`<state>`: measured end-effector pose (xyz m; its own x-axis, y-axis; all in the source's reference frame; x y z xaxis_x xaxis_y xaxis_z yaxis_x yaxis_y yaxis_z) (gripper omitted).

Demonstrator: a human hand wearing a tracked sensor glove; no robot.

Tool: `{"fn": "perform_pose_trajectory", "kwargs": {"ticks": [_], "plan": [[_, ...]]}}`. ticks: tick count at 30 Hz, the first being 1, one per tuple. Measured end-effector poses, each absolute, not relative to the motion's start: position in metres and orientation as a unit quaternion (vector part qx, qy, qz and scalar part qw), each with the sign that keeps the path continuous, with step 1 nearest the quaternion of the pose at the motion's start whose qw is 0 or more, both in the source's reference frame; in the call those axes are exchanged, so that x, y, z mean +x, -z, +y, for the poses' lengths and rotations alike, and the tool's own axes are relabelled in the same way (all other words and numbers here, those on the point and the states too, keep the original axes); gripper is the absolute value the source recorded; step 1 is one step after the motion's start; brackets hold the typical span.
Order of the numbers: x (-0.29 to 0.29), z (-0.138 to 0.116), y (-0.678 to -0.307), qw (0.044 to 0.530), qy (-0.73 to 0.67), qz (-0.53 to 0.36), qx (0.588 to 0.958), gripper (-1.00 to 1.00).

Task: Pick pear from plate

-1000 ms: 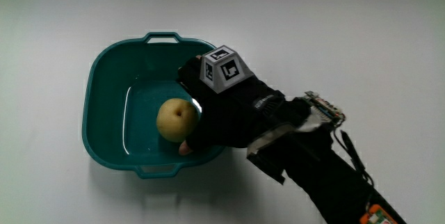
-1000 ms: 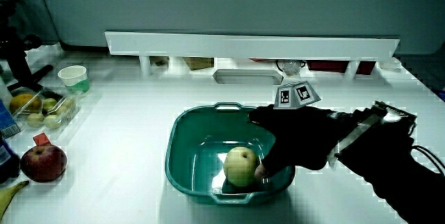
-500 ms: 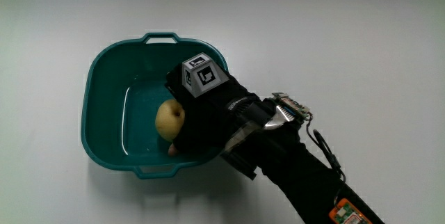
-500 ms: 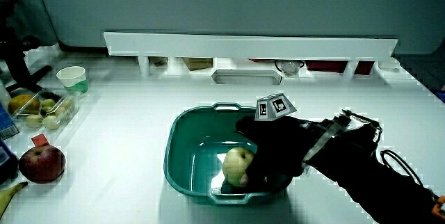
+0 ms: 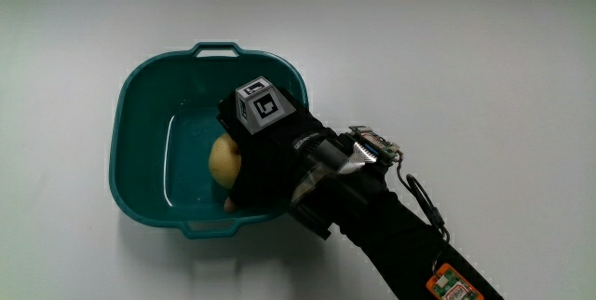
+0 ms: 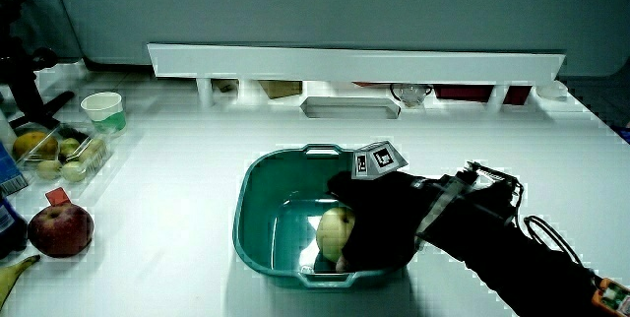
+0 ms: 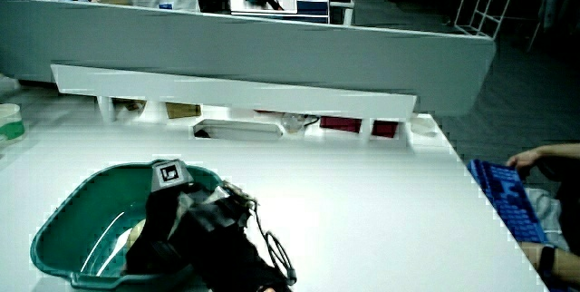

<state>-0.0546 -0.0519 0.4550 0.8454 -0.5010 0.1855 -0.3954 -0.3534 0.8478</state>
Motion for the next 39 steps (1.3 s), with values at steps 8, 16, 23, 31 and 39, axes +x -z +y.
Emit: {"fn": "perform_pose_trajectory", "kwargs": {"ticks": [8, 16, 23, 31, 39], "plan": [[-0.053, -0.053, -0.452, 0.489, 0.031, -0.287, 0.823, 0.07], [-0.053, -0.054, -0.452, 0.471, 0.022, -0.286, 0.834, 0.36], [-0.052, -0.054, -0.453, 0.465, 0.011, -0.286, 0.838, 0.61], [-0.055, -0.051, -0.448, 0.436, 0.016, -0.299, 0.849, 0.89], [-0.057, -0.048, -0.442, 0.391, 0.015, -0.307, 0.867, 1.0]]}}
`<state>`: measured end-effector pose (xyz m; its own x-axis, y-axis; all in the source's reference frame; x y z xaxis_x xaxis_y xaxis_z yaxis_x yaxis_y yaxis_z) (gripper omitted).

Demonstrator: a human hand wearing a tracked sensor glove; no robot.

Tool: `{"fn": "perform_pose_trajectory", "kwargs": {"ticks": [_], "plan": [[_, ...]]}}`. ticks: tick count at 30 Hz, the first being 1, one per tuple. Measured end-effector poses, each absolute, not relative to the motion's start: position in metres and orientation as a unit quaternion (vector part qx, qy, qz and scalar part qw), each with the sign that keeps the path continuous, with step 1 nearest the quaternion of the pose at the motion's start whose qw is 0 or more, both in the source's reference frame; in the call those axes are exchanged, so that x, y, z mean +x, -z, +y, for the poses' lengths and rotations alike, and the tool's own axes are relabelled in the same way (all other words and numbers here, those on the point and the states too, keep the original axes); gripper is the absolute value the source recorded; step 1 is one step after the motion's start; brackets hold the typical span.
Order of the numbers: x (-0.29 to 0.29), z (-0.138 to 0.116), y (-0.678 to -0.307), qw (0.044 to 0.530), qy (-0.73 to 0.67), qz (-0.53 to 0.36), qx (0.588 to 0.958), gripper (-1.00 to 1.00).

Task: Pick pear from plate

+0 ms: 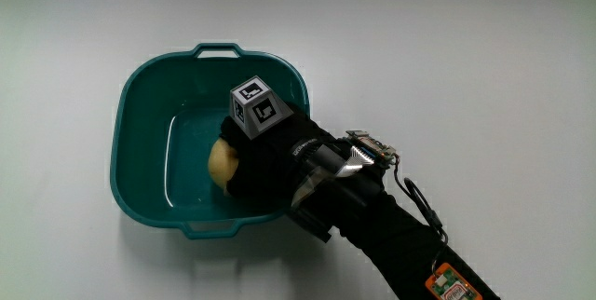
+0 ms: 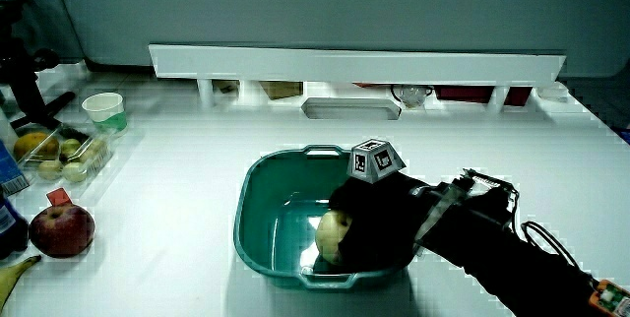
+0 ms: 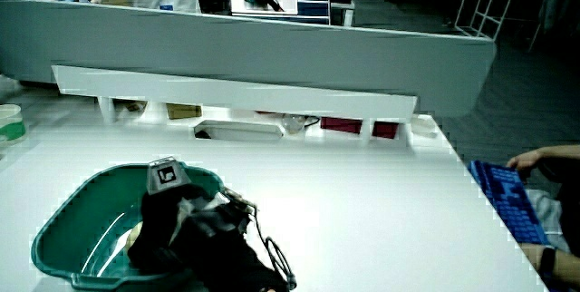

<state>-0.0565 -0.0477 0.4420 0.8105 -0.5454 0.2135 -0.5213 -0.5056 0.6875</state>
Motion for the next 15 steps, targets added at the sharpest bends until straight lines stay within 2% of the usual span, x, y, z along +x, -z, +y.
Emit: {"fn": "perform_pose_trajectory", "kwargs": {"ticks": [3, 4, 9, 11, 12, 14, 15], "plan": [[-0.057, -0.047, -0.44, 0.384, 0.012, -0.314, 0.868, 1.0], [-0.057, -0.047, -0.441, 0.395, 0.014, -0.311, 0.864, 1.0], [-0.053, -0.049, -0.429, 0.367, 0.006, -0.315, 0.875, 1.0], [-0.05, -0.051, -0.423, 0.37, -0.006, -0.315, 0.874, 1.0], [-0.048, -0.051, -0.417, 0.35, -0.007, -0.318, 0.881, 1.0], [-0.044, -0.053, -0.405, 0.354, -0.015, -0.322, 0.878, 1.0], [-0.042, -0.054, -0.4, 0.336, -0.018, -0.325, 0.884, 1.0]]}}
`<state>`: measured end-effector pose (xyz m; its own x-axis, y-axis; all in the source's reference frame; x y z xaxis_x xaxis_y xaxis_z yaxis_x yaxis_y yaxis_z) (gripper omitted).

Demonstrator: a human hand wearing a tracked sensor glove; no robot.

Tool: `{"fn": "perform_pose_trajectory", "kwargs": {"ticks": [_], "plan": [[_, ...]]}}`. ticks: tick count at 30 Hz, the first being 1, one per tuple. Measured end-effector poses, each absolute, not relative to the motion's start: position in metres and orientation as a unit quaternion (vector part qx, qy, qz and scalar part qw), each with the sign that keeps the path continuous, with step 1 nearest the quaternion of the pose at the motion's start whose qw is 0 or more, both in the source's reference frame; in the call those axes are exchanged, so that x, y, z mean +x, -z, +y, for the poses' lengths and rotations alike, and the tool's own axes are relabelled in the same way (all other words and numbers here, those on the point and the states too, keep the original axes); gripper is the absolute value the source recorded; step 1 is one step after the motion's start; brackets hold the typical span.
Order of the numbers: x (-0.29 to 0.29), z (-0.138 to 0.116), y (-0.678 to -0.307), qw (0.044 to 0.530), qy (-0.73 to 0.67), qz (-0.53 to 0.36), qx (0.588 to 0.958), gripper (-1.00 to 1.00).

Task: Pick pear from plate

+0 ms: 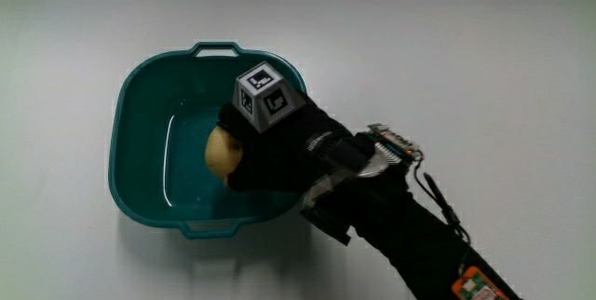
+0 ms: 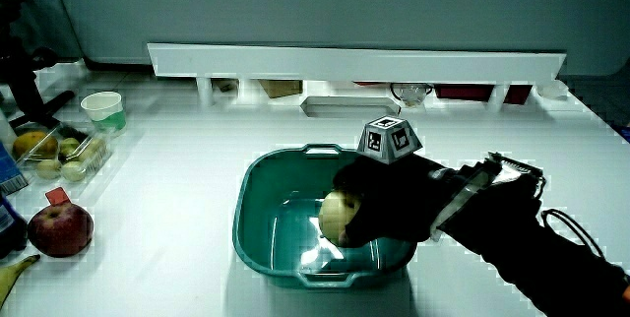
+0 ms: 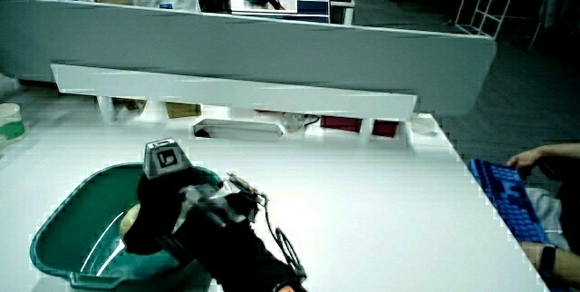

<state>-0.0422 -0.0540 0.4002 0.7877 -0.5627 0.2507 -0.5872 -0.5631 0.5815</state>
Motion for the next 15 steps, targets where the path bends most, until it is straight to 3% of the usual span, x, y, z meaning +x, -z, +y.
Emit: {"fn": "perform_pose_trajectory", "kwargs": {"ticks": [5, 8, 12, 13, 14, 15], "plan": [[-0.029, -0.06, -0.376, 0.33, -0.02, -0.324, 0.886, 1.0], [-0.021, -0.067, -0.39, 0.383, -0.029, -0.334, 0.861, 1.0], [-0.002, -0.073, -0.359, 0.331, -0.053, -0.317, 0.887, 1.0], [0.003, -0.075, -0.361, 0.335, -0.047, -0.313, 0.888, 1.0], [0.007, -0.079, -0.371, 0.373, -0.076, -0.327, 0.865, 1.0], [0.012, -0.08, -0.367, 0.366, -0.078, -0.323, 0.869, 1.0]]}}
